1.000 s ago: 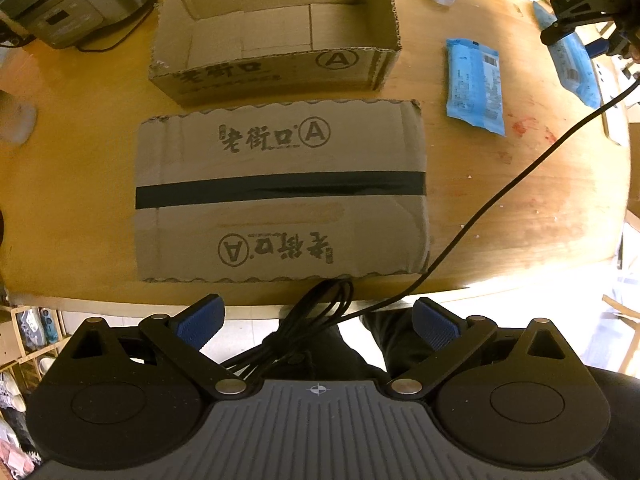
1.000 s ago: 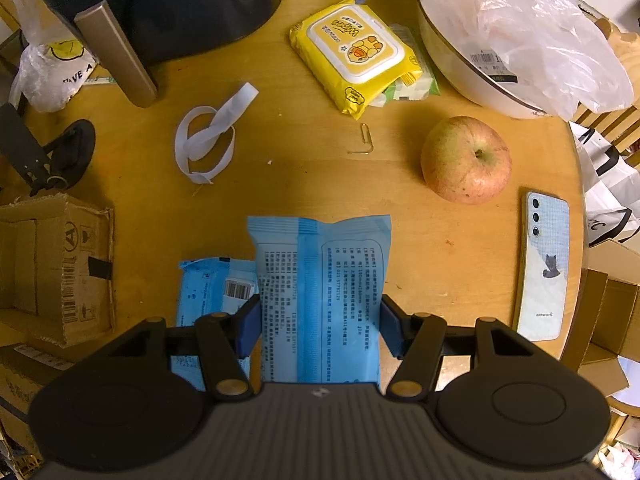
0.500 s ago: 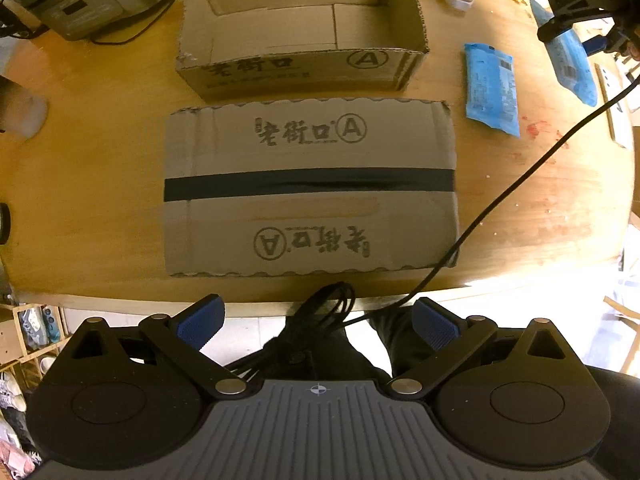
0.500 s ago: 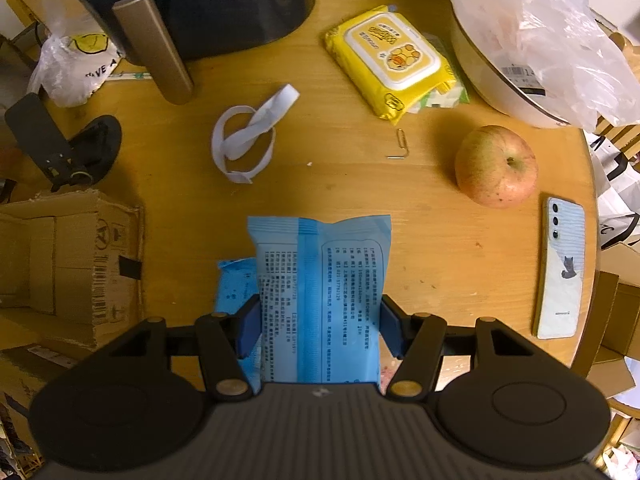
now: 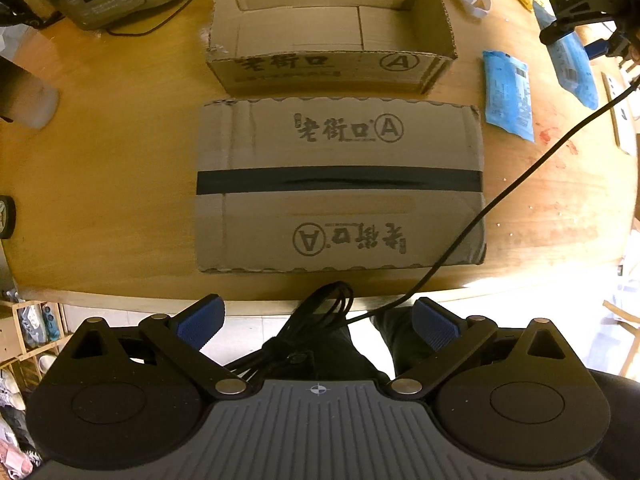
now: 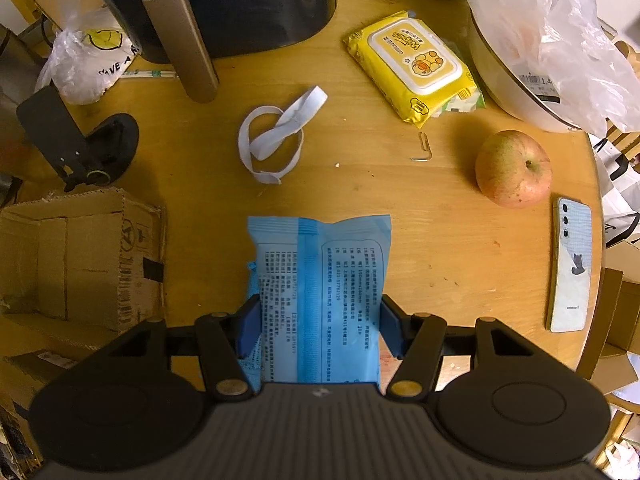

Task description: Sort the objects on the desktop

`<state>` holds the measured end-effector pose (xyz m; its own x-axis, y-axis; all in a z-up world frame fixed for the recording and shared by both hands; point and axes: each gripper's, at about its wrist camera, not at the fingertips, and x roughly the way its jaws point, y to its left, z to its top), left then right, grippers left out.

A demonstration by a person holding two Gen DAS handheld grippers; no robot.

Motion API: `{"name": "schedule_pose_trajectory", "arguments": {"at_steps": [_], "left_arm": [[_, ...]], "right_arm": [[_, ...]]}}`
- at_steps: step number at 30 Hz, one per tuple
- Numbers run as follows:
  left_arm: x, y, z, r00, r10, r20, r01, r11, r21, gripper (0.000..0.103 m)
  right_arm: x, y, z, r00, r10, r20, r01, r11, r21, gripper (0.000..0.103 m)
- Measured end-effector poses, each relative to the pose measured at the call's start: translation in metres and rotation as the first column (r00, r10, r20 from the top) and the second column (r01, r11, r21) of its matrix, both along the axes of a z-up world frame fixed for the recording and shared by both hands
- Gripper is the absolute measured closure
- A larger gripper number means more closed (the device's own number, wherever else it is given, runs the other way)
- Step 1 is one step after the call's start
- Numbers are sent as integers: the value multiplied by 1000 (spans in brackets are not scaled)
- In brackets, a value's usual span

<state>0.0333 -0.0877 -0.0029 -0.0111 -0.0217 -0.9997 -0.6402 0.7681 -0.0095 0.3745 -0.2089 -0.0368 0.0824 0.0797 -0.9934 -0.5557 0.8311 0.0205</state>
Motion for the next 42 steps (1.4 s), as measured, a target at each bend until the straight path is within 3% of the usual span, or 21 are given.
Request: {"name": "schedule_pose_trajectory", "arguments": {"at_steps": [42], "left_arm": [[-34, 55, -4, 999, 46, 21, -46, 999, -18, 0]], "right_arm": [[-37, 85, 8, 999, 39, 3, -39, 999, 11, 44]]}}
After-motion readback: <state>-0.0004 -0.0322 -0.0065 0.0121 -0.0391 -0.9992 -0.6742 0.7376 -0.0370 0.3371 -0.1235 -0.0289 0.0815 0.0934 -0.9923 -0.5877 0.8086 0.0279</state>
